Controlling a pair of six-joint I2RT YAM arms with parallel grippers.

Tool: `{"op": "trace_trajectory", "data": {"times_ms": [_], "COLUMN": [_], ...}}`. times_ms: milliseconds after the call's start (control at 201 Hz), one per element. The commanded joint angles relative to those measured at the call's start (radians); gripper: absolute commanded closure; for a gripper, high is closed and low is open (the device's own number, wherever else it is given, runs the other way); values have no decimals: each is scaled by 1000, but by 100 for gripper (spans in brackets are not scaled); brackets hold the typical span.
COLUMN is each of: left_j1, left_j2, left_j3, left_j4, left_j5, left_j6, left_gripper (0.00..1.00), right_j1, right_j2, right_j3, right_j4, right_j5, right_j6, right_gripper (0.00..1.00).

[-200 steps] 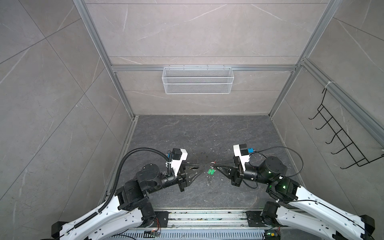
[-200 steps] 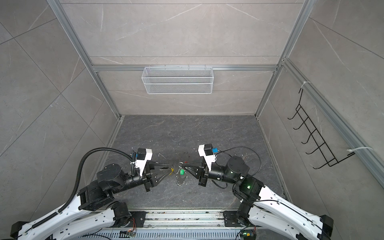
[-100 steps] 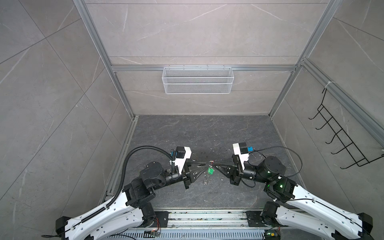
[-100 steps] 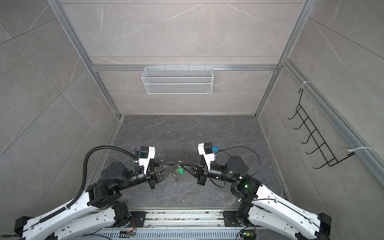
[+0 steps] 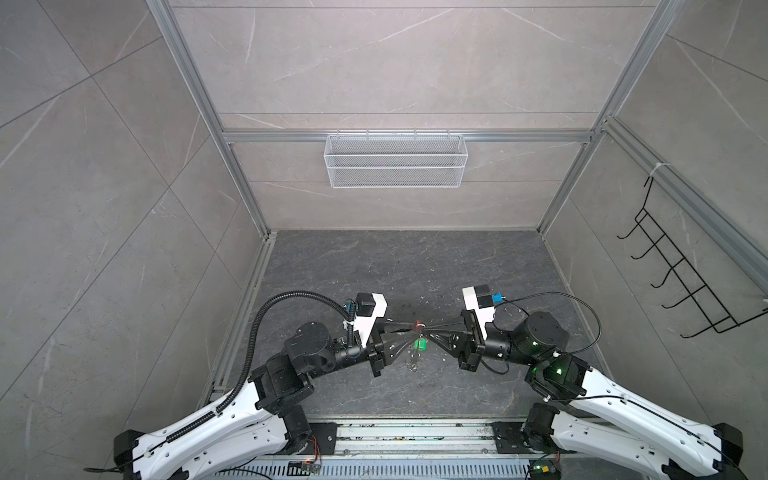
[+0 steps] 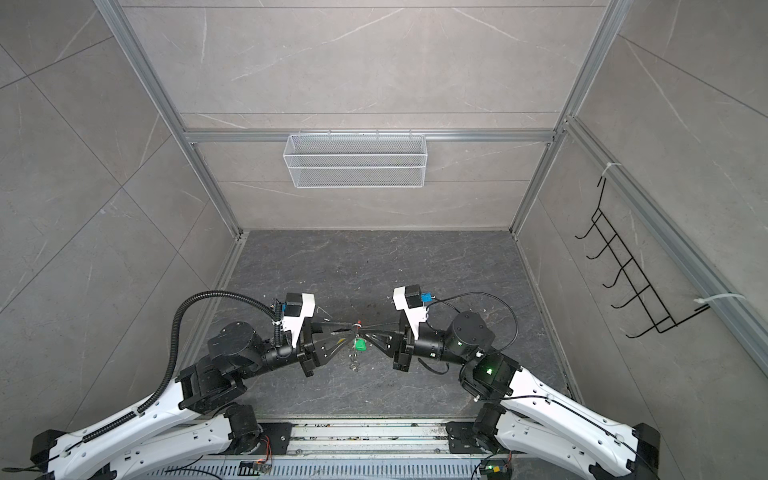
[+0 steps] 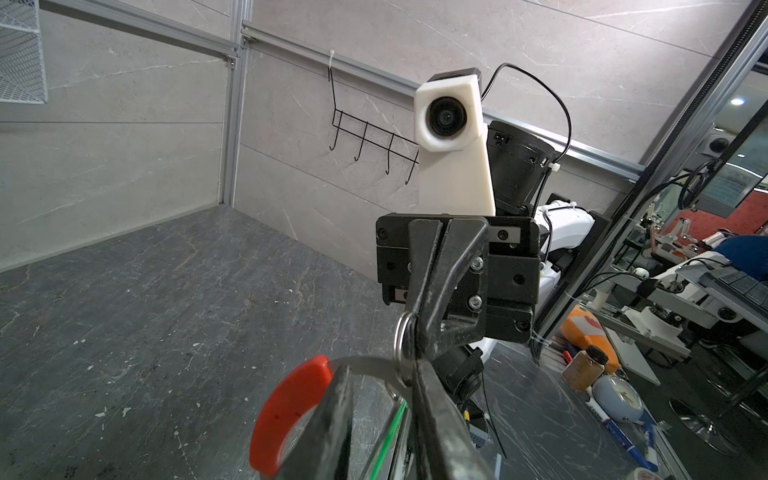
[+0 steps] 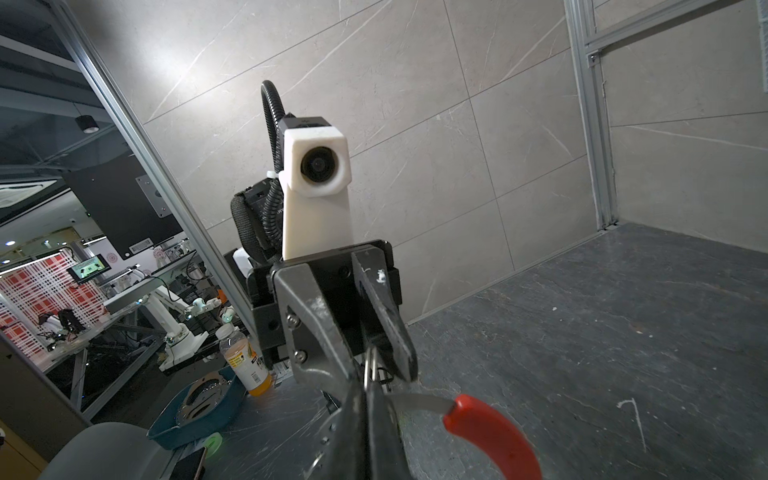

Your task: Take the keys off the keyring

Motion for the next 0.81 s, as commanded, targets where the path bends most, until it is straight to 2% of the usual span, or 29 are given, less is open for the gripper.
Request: {"op": "trace_trajectory", "data": {"times_ms": [0,100,294,438,558,707,802], "left_j1": [-2,-2,-2,-2,-1,-2,-1], "left_j2": [-5,-6,-1,-2,-7,40,78], "left_j3": [29,30,33,45,91,213,270], "left_j4": [59,61,65,56,-30,-264,-363], "left_j5": [15,24,37,43,21,-57,-66], "left_j6": [25,25,17,3,-13,-44,-68], "left_gripper": [73,76,87,100,100,100,100], "right_j1": [6,6,5,6,5,5,5], "right_j2": [4,7,10,12,-6,-60,-94], "right_j3": [-5,-8,-21,-24,-23,-7,-5], "right_j4": [52,54,71,75,43,-91,-170], "right_j5": [-21,-22,-13,-7,21,83,130], "right_j6": [19,23,32,37,28,-28,-60], "right_gripper": [100,100,100,100,100,74,65]}}
